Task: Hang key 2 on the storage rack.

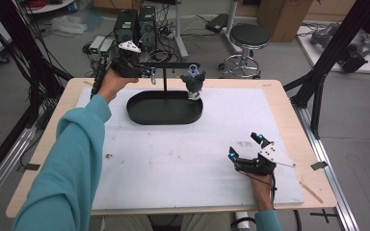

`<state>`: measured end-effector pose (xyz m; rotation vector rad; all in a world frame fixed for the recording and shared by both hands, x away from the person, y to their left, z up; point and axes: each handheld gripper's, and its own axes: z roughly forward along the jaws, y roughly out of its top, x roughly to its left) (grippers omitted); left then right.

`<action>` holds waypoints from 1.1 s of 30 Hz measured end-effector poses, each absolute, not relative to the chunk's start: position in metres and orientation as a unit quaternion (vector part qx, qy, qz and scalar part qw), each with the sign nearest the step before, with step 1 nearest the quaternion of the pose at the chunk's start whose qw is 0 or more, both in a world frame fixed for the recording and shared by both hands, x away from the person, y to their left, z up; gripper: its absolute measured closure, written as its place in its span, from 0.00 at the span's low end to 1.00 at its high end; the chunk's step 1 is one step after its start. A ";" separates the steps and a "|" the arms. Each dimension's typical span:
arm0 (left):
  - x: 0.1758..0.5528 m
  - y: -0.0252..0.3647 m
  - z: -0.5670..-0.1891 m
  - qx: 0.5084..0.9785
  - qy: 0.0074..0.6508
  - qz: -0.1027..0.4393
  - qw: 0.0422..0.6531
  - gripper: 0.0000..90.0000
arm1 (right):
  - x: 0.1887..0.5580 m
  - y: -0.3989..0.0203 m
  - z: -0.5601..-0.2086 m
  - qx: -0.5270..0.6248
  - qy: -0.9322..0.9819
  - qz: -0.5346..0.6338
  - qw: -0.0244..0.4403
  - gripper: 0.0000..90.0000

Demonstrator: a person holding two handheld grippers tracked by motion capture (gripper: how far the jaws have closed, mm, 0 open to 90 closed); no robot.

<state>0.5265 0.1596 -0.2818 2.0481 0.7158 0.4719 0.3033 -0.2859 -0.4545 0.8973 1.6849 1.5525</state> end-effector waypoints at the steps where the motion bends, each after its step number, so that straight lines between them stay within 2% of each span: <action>1: 0.527 0.160 -0.282 0.827 0.289 0.190 0.443 0.98 | 0.303 -0.286 -0.455 0.343 0.646 0.595 0.334 0.01; 33: 0.529 0.148 -0.282 0.805 0.333 0.226 0.436 0.98 | 0.303 -0.286 -0.455 0.343 0.647 0.594 0.334 0.01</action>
